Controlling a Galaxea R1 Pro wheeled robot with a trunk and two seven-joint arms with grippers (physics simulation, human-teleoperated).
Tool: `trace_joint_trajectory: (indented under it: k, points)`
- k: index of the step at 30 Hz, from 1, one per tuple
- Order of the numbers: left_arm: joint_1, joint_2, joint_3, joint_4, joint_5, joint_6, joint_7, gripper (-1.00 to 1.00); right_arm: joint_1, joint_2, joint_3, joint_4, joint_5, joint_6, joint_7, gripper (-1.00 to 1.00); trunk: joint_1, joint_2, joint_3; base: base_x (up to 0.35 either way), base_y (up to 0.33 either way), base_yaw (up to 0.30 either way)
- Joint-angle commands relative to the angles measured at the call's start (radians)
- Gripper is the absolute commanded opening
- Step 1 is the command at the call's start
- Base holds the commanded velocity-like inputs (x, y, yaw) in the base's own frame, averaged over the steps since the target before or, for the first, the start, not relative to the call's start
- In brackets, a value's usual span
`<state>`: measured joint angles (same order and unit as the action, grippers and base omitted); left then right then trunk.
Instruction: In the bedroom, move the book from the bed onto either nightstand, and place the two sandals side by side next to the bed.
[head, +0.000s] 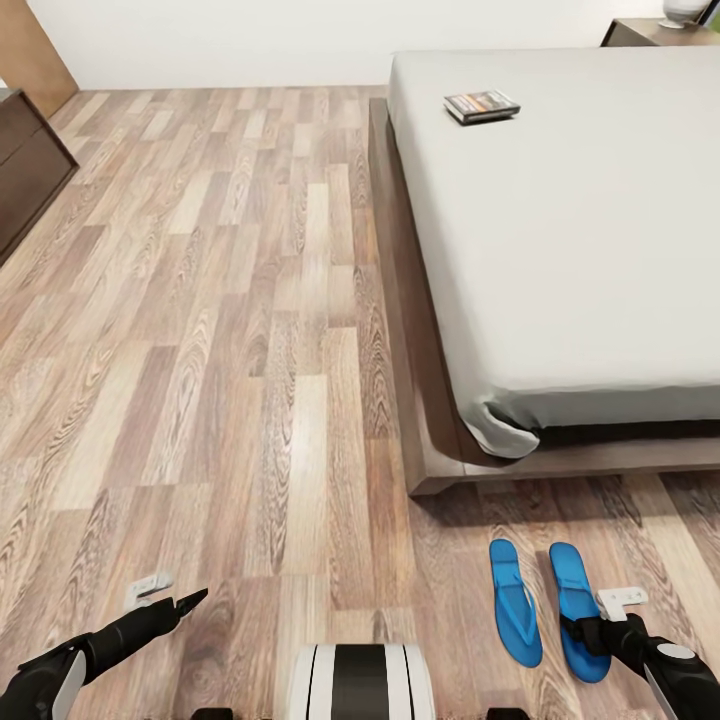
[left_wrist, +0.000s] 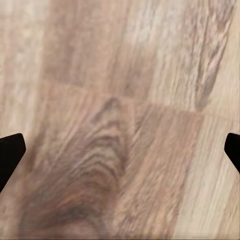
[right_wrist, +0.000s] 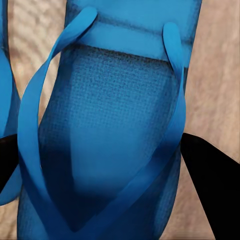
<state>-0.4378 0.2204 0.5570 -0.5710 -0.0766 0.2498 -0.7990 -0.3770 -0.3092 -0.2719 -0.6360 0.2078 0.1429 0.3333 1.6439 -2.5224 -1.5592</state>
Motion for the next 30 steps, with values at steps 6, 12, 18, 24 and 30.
trace_joint_trajectory:
  k: [6,12,18,24,30]
  points:
    - [-0.001,-0.001,0.007,-0.001,-0.008,0.008,-0.008,1.0,0.0,0.001,-0.006,-0.002,0.009,0.004,0.009,-1.0,0.002,-0.002,-0.024,0.0,0.0,0.0]
    - [-0.001,-0.001,0.007,-0.001,-0.008,0.008,-0.008,1.0,0.0,0.001,-0.006,-0.002,0.009,0.004,0.009,-1.0,0.005,-0.003,-0.043,0.0,0.0,0.0]
    - [-0.001,-0.001,0.007,-0.001,-0.008,0.008,-0.008,1.0,0.0,0.002,-0.006,-0.002,0.01,0.003,0.009,-1.0,0.005,-0.003,-0.043,0.0,0.0,0.0]
    - [-0.001,-0.001,0.007,-0.001,-0.008,0.008,-0.008,1.0,0.001,0.002,-0.007,-0.002,0.009,-0.043,0.009,-1.0,0.005,-0.003,-0.043,0.0,0.0,0.0]
    - [-0.001,-0.001,0.007,-0.001,-0.008,0.008,-0.008,1.0,0.002,0.001,-0.007,-0.002,0.009,-0.078,0.009,-1.0,0.005,-0.003,-0.043,0.0,0.0,0.0]
